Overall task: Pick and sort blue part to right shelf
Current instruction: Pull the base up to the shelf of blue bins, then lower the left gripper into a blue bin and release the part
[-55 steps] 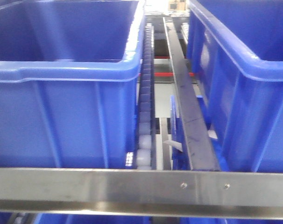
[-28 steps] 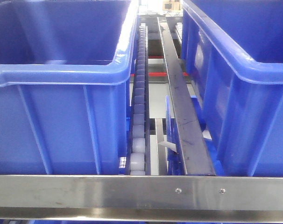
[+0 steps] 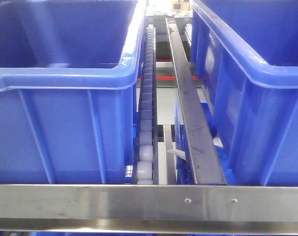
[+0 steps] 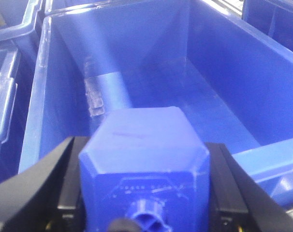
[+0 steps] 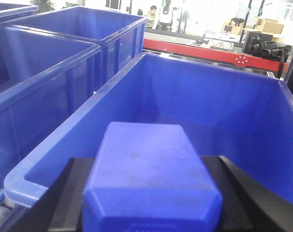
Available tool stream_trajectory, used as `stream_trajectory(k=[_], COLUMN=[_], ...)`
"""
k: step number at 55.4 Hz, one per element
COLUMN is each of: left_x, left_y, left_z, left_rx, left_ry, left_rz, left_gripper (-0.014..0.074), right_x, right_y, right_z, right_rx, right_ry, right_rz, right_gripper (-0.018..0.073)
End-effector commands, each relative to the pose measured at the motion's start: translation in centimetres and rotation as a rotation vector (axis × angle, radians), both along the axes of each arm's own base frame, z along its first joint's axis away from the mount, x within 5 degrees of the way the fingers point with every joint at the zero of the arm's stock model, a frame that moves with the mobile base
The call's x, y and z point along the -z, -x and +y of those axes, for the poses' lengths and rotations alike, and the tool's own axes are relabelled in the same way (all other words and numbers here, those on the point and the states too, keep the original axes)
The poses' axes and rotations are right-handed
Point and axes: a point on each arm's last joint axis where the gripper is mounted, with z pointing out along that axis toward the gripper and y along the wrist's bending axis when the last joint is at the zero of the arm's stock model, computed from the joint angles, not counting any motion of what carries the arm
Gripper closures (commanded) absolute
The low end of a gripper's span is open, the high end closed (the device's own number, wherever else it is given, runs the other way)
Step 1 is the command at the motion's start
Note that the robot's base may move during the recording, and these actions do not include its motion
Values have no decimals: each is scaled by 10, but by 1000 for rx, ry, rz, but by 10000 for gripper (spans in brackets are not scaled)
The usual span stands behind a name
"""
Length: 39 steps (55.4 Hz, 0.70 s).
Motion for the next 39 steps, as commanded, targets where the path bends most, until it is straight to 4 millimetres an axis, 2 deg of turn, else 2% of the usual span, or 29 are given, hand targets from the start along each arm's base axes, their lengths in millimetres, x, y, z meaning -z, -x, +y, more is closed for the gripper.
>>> stream_trajectory(k=[1,8,14,18,24,27,33,39], left_x=[-17,-26,-46,-63,-83,-90,-92,-82], left_y=[0,-1,-7,-20,-48,-69,-111,-155], left_z=[-4,-5,-7,-14,-30,-40,-61,-81], left_rx=[38,46,41,44,51,51,43,21], left_ry=[32,42,55,89,155,169,169,121], left_rz=[-101,-128,-115,-66,61,129,255,370], left_gripper=[304,304,304,303,303,303,303,303], right_x=[-16,-16,-16,-16,-16,-16,-16,-16], right_y=[2,2,2,2,2,2,2,2], right_z=[2,2,2,2,2,2,2,2], right_rx=[-19,-19,-19,-19,-19,-19,-19,-19], right_ry=[-1,-1,-1,-1,-1,-1,-1,-1], right_rz=[-102,-102,-102,-102,-102,-102,-102,-102], right_gripper=[348,348,348,348,348,348,348,348])
